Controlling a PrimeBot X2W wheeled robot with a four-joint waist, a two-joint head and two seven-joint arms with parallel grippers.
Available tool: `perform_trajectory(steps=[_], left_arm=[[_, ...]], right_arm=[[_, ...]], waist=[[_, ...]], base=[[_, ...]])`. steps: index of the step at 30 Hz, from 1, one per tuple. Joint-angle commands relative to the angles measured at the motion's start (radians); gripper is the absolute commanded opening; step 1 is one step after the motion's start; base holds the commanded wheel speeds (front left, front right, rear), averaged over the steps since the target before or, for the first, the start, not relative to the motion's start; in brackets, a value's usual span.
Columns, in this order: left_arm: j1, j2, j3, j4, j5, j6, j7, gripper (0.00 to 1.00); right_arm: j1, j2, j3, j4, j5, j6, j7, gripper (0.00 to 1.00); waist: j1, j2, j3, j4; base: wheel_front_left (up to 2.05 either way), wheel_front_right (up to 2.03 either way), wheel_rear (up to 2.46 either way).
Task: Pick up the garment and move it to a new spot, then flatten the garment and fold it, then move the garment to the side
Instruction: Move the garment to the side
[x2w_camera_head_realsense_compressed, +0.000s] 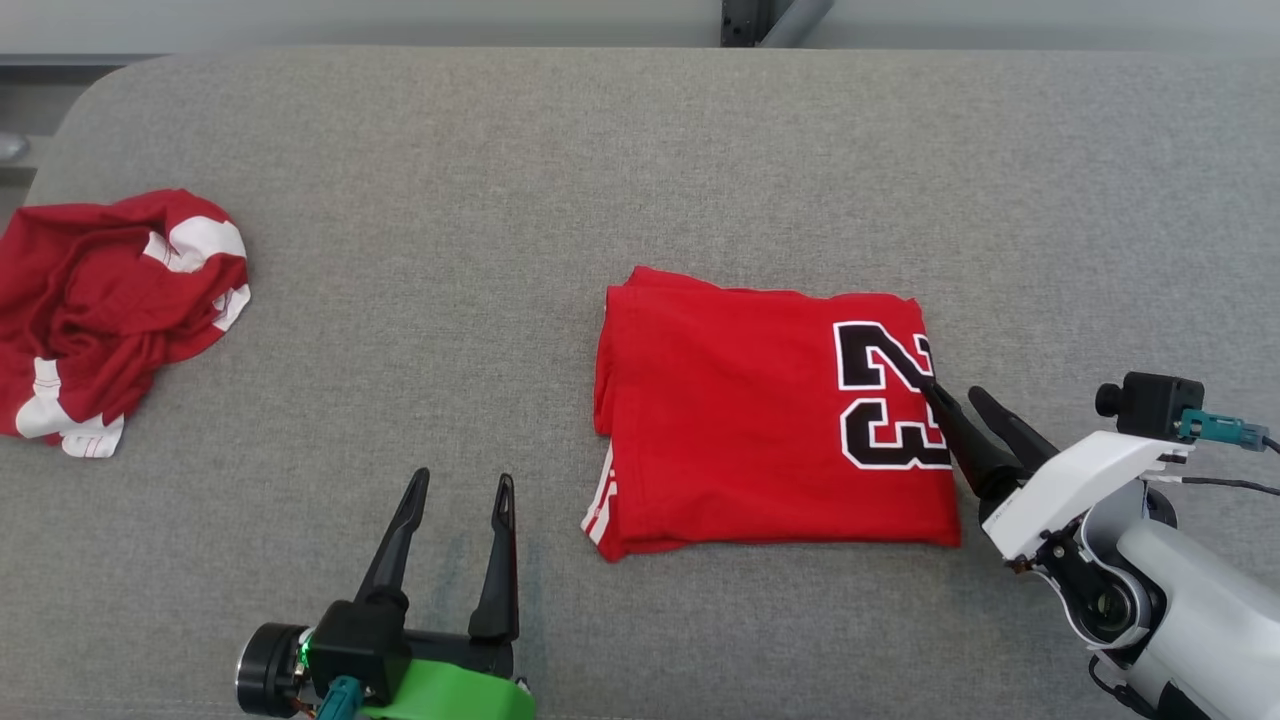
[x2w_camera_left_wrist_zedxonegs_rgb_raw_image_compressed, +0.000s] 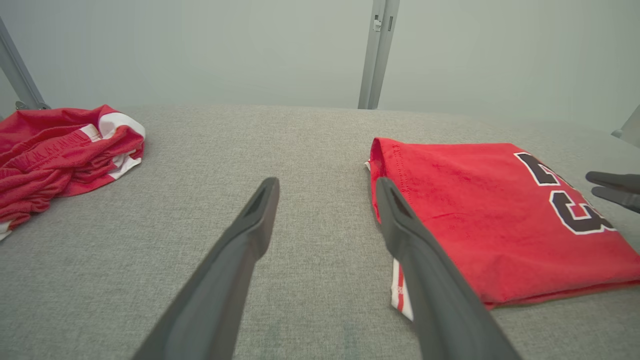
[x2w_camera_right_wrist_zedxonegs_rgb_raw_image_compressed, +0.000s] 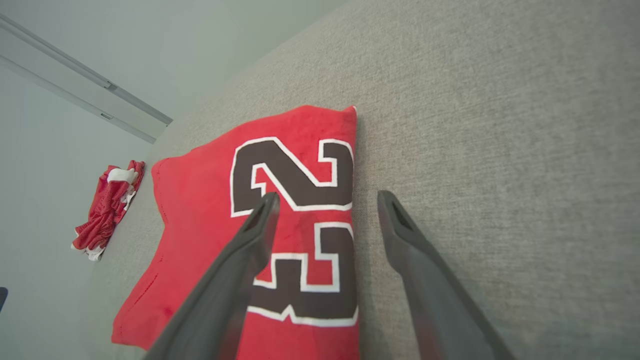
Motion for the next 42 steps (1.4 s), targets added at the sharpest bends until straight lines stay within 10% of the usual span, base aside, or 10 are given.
perform_trajectory(steps=[1,17,19,20,42], left_arm=[[-0.019,0.0,-0.003,0.002,0.003,0.004,-0.002,1.0],[-0.059,0.0,-0.028,0.015,0.01,0.013,-0.002,1.0],[-0.06,0.0,-0.025,0.015,0.012,0.012,-0.002,1.0],[-0.062,0.0,-0.024,0.015,0.014,0.011,-0.002,1.0],[-0.102,0.001,0.011,-0.015,0.056,-0.018,-0.002,1.0]], right_arm=[[-0.013,-0.007,0.011,-0.001,0.025,0.0,0.007,1.0],[-0.043,-0.044,0.075,-0.084,0.193,0.0,0.032,1.0],[-0.046,-0.056,0.084,-0.09,0.182,0.0,0.025,0.04],[-0.047,-0.06,0.092,-0.094,0.18,0.0,0.022,0.0],[-0.109,-0.076,0.093,-0.081,0.093,0.0,-0.028,0.0]], waist=[[0.0,-0.0001,0.025,0.016],[0.0,-0.0001,0.055,0.021],[0.0,-0.0001,0.055,0.018],[0.0,-0.0001,0.056,0.015],[0.0,-0.0001,0.098,-0.137]], base=[[0.0,0.0,0.0],[0.0,0.0,0.0],[0.0,0.0,0.0],[0.0,0.0,0.0],[0.0,0.0,0.0]])
